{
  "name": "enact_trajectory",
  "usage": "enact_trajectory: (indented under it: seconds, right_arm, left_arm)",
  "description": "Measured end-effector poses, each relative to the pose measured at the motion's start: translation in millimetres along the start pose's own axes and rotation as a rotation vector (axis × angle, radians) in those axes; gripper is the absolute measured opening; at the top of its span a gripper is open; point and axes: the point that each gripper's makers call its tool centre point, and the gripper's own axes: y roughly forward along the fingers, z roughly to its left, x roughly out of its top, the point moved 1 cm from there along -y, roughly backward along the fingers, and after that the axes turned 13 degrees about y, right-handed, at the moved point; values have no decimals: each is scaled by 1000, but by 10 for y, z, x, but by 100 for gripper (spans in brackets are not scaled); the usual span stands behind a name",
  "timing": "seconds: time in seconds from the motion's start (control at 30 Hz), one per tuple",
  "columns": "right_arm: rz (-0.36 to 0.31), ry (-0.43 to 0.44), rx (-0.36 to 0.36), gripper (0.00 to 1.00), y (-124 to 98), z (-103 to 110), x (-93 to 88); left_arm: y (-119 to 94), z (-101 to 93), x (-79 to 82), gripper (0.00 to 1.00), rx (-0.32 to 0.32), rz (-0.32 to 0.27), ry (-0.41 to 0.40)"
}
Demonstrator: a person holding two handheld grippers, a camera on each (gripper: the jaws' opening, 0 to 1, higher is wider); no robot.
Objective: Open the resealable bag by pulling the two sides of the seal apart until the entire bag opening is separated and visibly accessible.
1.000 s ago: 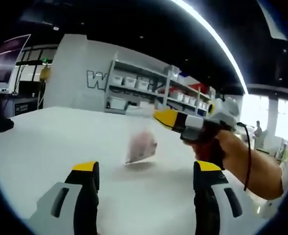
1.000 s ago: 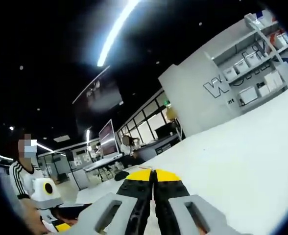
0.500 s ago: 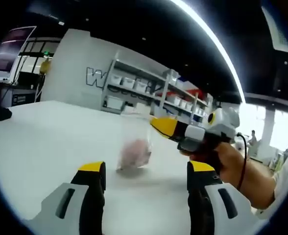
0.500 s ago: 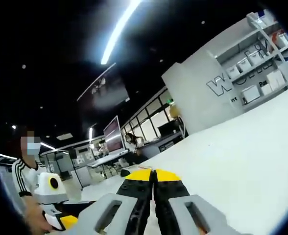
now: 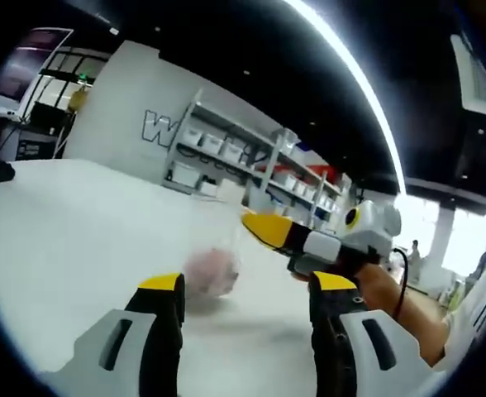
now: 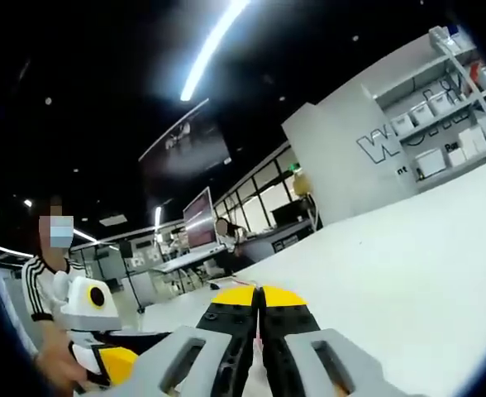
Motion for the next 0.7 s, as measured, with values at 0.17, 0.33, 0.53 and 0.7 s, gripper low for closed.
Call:
enact_trajectory:
  seconds: [0.17,0.33,0.53,0.7]
  right_arm:
    - [3,5,1,0,-30,28,-45]
    - [14,-5,0,0,-60,64,-114]
    - [43,-26,8,0,-81,134,-207]
    - [88,-75,17,0,-114,212,-315]
  left_arm:
    - [-8,-27,-28,61,-7,4,-17]
    - [-26,-62,-102,60,-15,11,-53]
    - [-47,3,-7,50,9,-44,-118]
    - [-116,113,144,30,39,-145,-267]
